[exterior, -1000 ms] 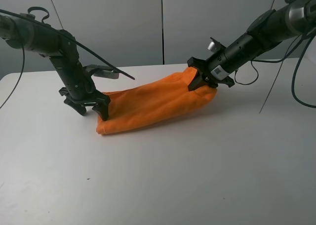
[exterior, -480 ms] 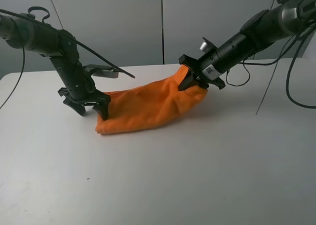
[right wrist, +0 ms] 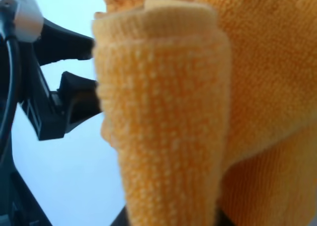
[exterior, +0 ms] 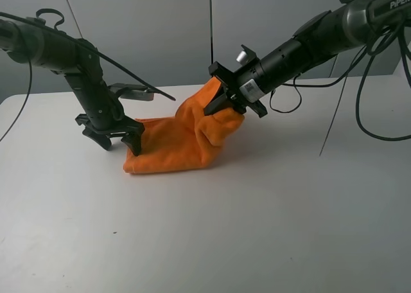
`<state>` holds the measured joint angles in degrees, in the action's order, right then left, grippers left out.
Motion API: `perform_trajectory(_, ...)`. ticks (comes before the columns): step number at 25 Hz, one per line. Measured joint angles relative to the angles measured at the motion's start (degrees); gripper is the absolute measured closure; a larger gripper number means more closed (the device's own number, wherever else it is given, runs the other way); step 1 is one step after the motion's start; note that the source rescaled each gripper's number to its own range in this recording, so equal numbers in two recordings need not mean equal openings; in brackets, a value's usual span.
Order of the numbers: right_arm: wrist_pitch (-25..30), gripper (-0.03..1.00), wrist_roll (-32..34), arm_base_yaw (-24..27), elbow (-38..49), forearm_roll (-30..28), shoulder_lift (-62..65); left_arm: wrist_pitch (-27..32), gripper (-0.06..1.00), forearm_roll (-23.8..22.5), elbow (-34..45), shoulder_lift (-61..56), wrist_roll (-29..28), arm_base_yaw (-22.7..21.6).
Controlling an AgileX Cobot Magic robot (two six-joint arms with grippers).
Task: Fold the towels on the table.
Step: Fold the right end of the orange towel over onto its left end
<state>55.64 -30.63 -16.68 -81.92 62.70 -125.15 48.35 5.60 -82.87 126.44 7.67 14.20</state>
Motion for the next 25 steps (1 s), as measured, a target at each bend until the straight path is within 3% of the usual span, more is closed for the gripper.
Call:
perform_trajectory(3, 0.0, 0.88, 2.1, 0.0, -1.2, -4.3, 0.1, -0.1, -0.05, 0.0, 0.0, 0.0, 0.0, 0.0)
perform_trajectory(8, -1.6, 0.88, 11.9, 0.0, -5.4, -21.5, 0.2, -0.1, -0.05, 0.1, 0.0, 0.0, 0.0, 0.0)
perform_trajectory(12, -0.8, 0.88, 14.1, 0.0, -6.9, -24.7, 0.9, -0.1, -0.05, 0.1, 0.0, 0.0, 0.0, 0.0)
perform_trajectory(18, 1.8, 0.88, 9.4, -1.7, -7.0, -11.5, 2.0, -0.1, -0.05, 0.1, 0.0, 0.0, 0.0, 0.0)
perform_trajectory(25, 1.0, 0.88, 8.7, -8.4, -7.3, -5.9, -0.3, -0.2, -0.05, 0.1, 0.0, 0.0, 0.0, 0.0)
